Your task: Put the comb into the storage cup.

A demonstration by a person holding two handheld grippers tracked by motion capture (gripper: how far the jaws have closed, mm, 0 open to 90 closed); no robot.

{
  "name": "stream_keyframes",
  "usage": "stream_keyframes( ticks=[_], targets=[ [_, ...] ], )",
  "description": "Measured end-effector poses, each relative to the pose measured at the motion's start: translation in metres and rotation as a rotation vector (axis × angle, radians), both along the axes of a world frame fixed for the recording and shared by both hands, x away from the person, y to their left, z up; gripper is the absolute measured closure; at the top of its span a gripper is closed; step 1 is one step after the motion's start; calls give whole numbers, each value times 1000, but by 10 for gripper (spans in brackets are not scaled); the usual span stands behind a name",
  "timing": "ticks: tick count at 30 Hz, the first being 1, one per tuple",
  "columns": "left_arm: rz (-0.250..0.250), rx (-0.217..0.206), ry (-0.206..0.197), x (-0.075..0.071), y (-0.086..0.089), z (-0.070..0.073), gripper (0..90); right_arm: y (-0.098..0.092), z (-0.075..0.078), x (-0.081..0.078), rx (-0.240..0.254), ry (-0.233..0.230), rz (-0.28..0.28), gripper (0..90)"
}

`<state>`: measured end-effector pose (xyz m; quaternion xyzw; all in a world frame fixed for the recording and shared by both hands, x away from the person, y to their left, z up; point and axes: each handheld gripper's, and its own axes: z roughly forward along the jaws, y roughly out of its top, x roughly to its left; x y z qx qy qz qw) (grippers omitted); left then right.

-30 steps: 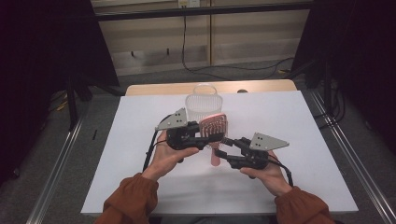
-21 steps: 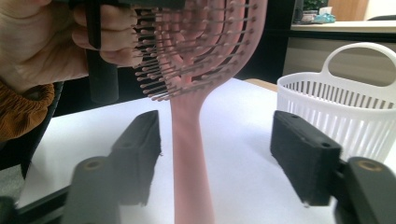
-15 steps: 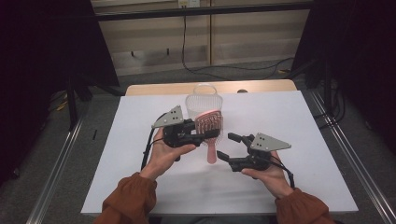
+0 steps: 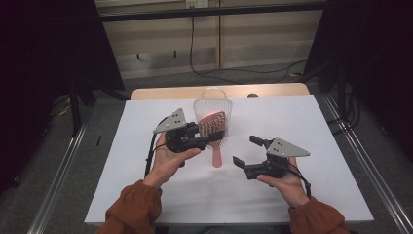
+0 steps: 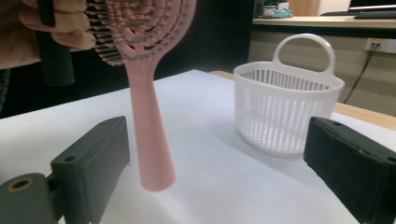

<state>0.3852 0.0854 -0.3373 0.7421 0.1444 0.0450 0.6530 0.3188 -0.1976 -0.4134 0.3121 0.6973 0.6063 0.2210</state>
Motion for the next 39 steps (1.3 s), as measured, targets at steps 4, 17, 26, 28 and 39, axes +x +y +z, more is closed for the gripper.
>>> stream_keyframes(
  ticks=[4, 17, 26, 28, 39],
  targets=[
    [10, 0, -1, 1, 3, 1, 639, -6, 0, -2, -5, -20, -45, 65],
    [45, 3, -1, 4, 12, 2, 639, -22, -1, -10, -9, -39, -134, 20],
    [79, 4, -4, 6, 20, 5, 640, -36, 0, -22, -39, -79, -227, 19],
    [85, 0, -5, 6, 21, 5, 639, -40, -1, -24, -45, -83, -251, 17],
    [133, -1, -16, 7, 27, 7, 640, -63, -3, -39, -47, -76, -326, 7]
  ],
)
